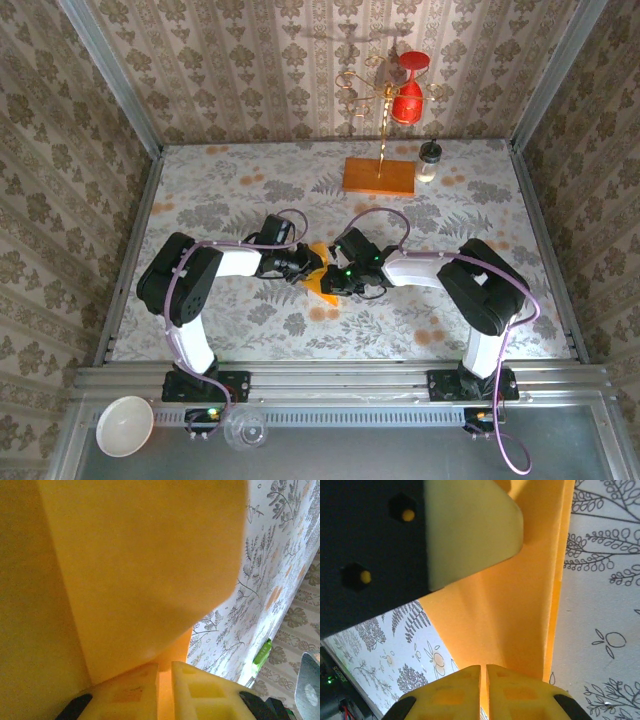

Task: Fold a paper plane with a square sheet of paper (pick it up from the middle)
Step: Fourth fold the wing at the center of the table.

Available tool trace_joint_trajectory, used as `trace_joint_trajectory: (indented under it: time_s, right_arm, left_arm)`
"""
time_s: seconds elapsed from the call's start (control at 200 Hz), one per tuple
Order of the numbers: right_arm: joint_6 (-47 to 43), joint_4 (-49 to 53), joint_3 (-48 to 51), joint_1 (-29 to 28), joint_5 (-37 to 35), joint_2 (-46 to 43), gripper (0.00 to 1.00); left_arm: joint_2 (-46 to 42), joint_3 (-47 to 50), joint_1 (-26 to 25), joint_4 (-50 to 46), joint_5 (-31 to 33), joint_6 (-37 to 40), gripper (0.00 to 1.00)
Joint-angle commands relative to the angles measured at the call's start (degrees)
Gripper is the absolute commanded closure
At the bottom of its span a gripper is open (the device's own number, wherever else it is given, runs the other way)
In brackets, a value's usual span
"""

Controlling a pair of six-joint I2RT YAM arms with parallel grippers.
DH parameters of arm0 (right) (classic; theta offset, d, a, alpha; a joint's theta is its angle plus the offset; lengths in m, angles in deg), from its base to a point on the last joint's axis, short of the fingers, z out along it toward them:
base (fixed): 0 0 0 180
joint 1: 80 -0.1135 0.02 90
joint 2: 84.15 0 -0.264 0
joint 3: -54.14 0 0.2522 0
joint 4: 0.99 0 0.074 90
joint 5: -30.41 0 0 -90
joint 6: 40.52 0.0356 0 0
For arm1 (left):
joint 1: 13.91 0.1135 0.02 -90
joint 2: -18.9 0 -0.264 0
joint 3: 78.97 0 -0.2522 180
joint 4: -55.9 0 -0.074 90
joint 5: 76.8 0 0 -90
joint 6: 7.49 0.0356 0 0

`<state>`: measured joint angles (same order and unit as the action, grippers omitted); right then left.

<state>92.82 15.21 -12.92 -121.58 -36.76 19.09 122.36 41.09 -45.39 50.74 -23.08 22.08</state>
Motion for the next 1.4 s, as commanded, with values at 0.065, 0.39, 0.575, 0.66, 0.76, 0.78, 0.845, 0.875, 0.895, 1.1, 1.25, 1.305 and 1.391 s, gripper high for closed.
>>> trace_joint_trajectory:
  time_s: [0.065, 0.39, 0.575, 0.66, 0.76, 0.78, 0.845, 0.875, 0.895, 1.1, 1.25, 1.305, 1.391]
  right_arm:
    - [0.8, 0.9, 0.8, -0.2, 0.6, 1.6, 0.86]
    - [0.3, 1.2, 1.4, -0.1, 0.3, 2.9, 0.86]
    - [0.1, 1.4, 1.6, 0.2, 0.2, 3.0, 0.86]
    - [0.1, 1.3, 1.6, 0.3, 0.2, 2.8, 0.86]
    - [0.1, 1.0, 1.7, 0.4, 0.5, 2.4, 0.86]
    - [0.1, 0.9, 1.7, 0.5, 0.5, 2.2, 0.86]
    - [0.1, 0.7, 1.8, 0.7, 0.7, 2.0, 0.86]
    - [0.1, 0.7, 1.8, 0.7, 0.8, 2.0, 0.86]
    - [0.1, 0.7, 1.8, 0.8, 0.8, 2.0, 0.86]
    - [1.2, -1.1, 1.9, 1.4, 2.4, 0.1, 0.86]
    - [3.4, -3.9, 1.9, 2.5, 2.8, -3.5, 0.85]
    - [3.7, -3.8, 1.3, 2.7, 2.6, -3.2, 0.85]
    - [3.8, -3.9, 0.3, 2.7, 2.9, -1.2, 0.85]
  left_arm:
    - [0.0, -1.3, -0.3, -2.4, -0.2, 0.7, 0.81]
    - [-1.3, -4.3, 1.2, -6.6, -1.6, 4.9, 0.77]
    - [0.3, -5.8, 2.4, -9.5, -2.1, 7.7, 0.78]
    - [1.4, -6.4, 2.4, -10.0, -2.2, 8.0, 0.79]
    - [2.7, -6.8, 2.4, -10.8, -2.0, 8.1, 0.79]
    - [2.9, -6.8, 2.4, -10.8, -1.9, 8.1, 0.79]
    - [3.4, -7.0, 2.4, -11.4, -1.6, 8.1, 0.79]
    - [3.6, -7.2, 2.4, -11.9, -1.5, 8.2, 0.79]
    - [3.8, -7.4, 2.4, -12.4, -1.4, 8.3, 0.80]
    - [4.7, -7.6, 2.4, -15.0, -1.0, 9.0, 0.81]
    - [5.3, -7.8, 2.3, -16.4, 0.7, 9.3, 0.82]
    - [5.3, -7.9, 2.3, -16.7, 0.9, 9.4, 0.83]
    - [5.5, -8.2, 2.3, -17.5, 1.3, 9.4, 0.83]
